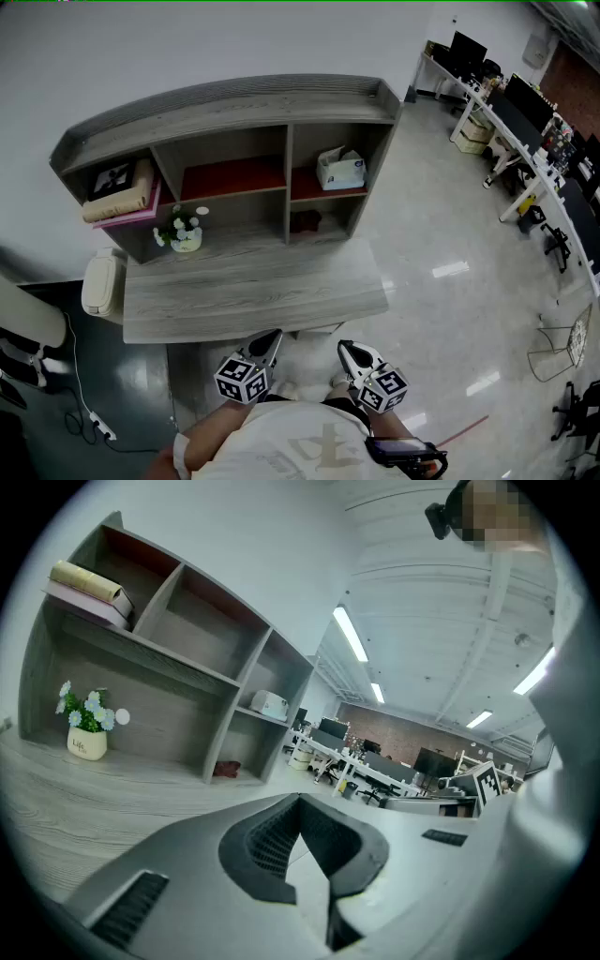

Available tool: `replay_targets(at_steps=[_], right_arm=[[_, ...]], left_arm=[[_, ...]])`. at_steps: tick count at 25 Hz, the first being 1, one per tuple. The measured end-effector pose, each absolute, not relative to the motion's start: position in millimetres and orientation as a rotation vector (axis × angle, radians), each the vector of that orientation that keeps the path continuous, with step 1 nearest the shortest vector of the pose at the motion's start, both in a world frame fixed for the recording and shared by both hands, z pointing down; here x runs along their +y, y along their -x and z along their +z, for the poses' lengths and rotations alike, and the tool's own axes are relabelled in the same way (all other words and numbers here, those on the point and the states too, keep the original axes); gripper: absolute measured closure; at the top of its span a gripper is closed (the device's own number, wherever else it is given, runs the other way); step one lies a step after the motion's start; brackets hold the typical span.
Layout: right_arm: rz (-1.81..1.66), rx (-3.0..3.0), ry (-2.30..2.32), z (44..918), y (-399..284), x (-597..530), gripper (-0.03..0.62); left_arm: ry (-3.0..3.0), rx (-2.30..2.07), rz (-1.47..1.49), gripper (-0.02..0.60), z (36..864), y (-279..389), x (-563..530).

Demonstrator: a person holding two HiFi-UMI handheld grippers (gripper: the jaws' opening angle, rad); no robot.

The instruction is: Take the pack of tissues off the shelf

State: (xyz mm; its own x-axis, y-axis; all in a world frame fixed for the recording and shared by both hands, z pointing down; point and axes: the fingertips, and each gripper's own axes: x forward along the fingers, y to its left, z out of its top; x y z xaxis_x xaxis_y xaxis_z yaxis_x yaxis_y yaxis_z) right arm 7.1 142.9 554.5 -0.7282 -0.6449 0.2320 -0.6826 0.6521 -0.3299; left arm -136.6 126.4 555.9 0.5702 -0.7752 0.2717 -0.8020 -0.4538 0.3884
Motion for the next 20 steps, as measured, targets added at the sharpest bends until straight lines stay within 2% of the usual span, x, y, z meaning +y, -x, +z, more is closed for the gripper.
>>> replay_targets(at_steps=[20], right_arm=[[0.579, -2.746, -1.147, 552.1, 1.2, 164.4, 0.589]], left_arm=[[-2.345, -1.228, 0.044, 0.568, 553.1, 140.7, 144.3]])
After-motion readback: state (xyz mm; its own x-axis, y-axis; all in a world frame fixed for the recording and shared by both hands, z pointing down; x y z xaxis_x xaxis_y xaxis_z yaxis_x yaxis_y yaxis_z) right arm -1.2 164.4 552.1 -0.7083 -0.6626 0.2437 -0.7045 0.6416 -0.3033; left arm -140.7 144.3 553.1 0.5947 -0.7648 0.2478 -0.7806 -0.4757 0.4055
